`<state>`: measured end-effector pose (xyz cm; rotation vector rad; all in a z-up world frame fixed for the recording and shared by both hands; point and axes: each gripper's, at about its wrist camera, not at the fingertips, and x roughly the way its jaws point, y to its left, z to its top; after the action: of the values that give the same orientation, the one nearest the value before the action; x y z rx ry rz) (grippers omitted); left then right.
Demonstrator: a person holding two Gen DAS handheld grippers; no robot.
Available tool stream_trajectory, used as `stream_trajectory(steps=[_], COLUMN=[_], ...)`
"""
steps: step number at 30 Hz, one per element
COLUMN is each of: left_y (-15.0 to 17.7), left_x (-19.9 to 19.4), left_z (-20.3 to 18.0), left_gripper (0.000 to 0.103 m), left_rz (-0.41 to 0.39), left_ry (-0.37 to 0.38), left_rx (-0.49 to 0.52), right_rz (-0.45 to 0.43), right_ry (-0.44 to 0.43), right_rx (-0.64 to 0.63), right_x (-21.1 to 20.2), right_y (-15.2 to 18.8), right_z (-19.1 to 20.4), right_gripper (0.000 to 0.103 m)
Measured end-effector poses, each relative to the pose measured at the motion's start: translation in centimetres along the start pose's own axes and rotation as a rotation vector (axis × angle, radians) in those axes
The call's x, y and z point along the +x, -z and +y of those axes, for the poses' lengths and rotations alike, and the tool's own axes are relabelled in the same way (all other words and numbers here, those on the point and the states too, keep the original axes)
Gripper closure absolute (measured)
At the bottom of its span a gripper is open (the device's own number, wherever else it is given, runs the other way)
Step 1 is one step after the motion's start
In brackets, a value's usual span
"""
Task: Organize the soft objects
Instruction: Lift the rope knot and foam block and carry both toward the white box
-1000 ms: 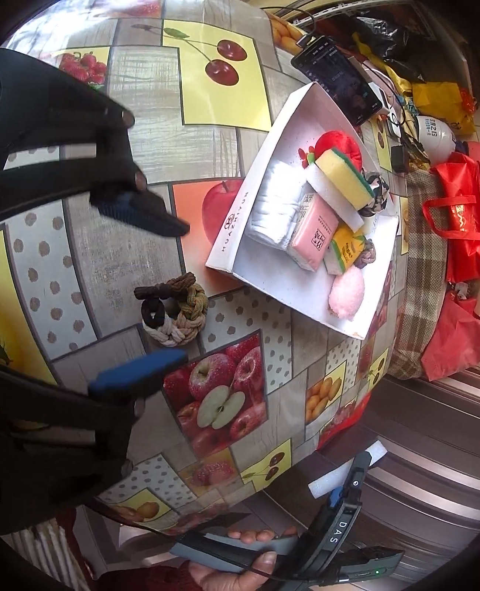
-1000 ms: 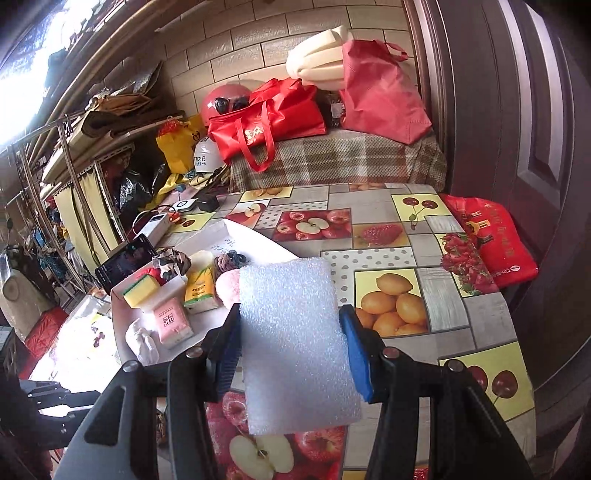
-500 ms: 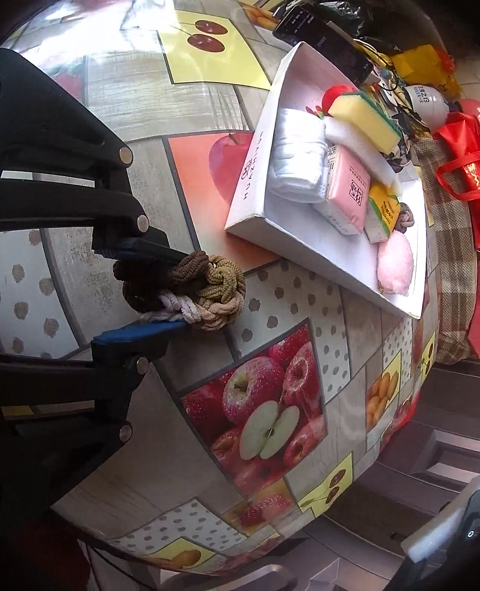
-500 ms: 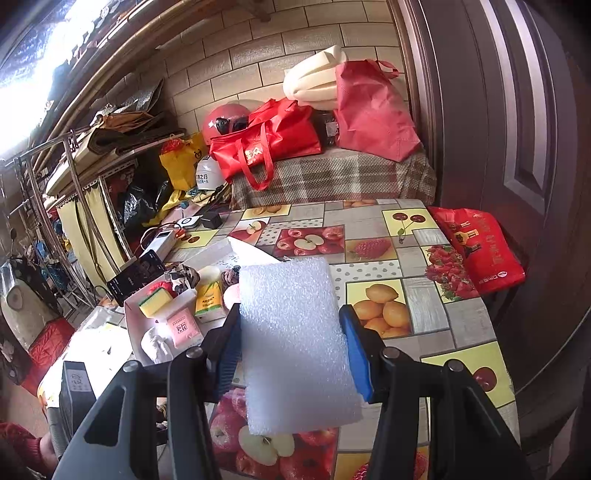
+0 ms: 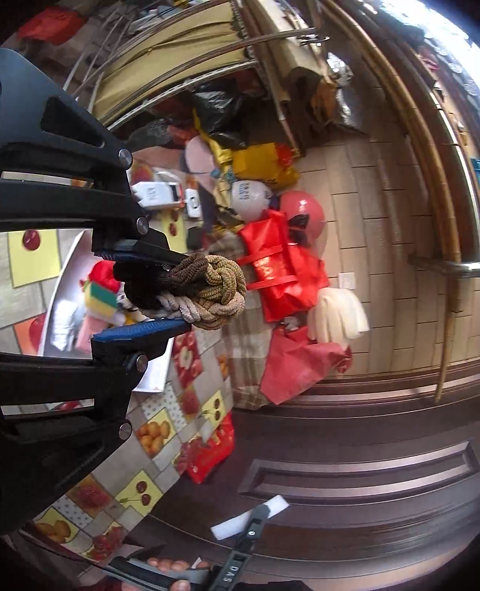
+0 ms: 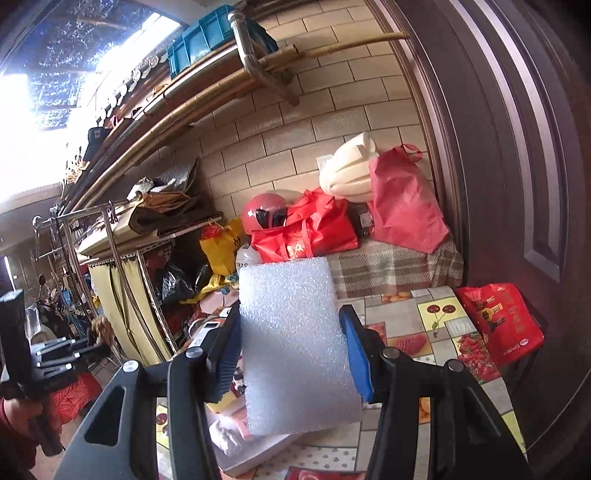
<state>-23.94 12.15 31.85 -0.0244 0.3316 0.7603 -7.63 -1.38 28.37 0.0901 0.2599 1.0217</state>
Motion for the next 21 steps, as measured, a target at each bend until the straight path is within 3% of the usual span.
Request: stream_trajectory(steps=[4,7,12,21], left_y=[-7.9,-10.3,-10.1,-9.3], left_x=[-4.3,-6.6,-7.5,-6.4], left_z=[2.6,3.8,5.6,7.1], left_gripper=[0.077,0.077,0.076,0.076], left_rz=[-0.194,-0.265,-0.275,-0.255], left_ry=[-0.023,-0.012,0.047,0.098], left_rx=[0.055,0.069,0.048,0.002], right_rz=[-0.110,-0.185,-0.252,-0.247], right_ry=[-0.028,-0.040,-0.016,0.009], right_rx=[-0.017,-0.026,-0.049,-0.037], right_x=[-1.5,-2.9,-3.9,-3.1], right_y=[-3.7,-5.8,-6.9,-6.8], right_z=[2.6,4.3,6.3,7.5], right_gripper=[0.052,0.052,0.052,0.052])
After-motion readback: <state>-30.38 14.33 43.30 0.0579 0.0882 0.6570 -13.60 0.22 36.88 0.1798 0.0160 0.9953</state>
